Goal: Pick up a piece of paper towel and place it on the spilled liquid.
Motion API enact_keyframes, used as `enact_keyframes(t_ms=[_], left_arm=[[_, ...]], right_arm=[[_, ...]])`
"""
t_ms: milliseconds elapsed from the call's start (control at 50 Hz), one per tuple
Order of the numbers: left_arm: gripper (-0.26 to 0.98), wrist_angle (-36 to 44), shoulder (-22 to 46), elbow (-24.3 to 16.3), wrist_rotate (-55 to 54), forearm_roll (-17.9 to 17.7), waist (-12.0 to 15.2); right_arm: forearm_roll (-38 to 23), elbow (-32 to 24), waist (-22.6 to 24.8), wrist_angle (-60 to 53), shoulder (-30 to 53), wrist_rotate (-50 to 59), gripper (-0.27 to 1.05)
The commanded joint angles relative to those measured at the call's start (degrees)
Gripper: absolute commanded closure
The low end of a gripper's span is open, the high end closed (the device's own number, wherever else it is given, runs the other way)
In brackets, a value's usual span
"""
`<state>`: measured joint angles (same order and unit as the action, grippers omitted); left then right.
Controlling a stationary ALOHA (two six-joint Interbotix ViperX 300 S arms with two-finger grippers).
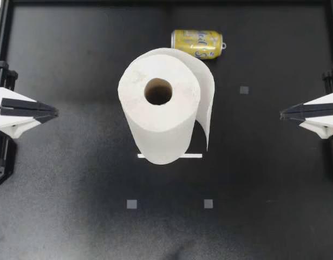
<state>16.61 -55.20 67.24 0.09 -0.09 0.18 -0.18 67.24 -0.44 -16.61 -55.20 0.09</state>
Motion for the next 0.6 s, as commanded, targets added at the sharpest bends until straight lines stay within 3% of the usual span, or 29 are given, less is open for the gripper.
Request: enact_keyframes(t_ms=[0, 100, 280, 380, 580], left_arm=[[0.51, 0.5, 1.5, -0.9, -0.5, -0.2, 1.0], [0.59, 0.8, 3.4, -2.0, -0.6, -0.2, 1.0], [0.6, 0.9, 8.3, -5.8, -0.4, -0.2, 1.0], [0.6, 0.9, 12.0, -9.1, -0.2, -0.2, 1.1], [0.6, -0.7, 21.5, -17.5, 0.2, -0.2, 3.3]], right_arm=[[0.1, -0.6, -0.2, -0.4, 0.7, 0.5, 0.7], [0.1, -1.4, -0.2, -0.4, 2.5, 0.5, 0.77], [0.0, -5.1, -0.2, 4.5, 7.6, 0.5, 0.77], [-0.2, -8.9, -0.2, 13.3, 10.0, 0.2, 0.77], [-4.8, -19.6, -0.2, 41.2, 13.4, 0.2, 0.77]])
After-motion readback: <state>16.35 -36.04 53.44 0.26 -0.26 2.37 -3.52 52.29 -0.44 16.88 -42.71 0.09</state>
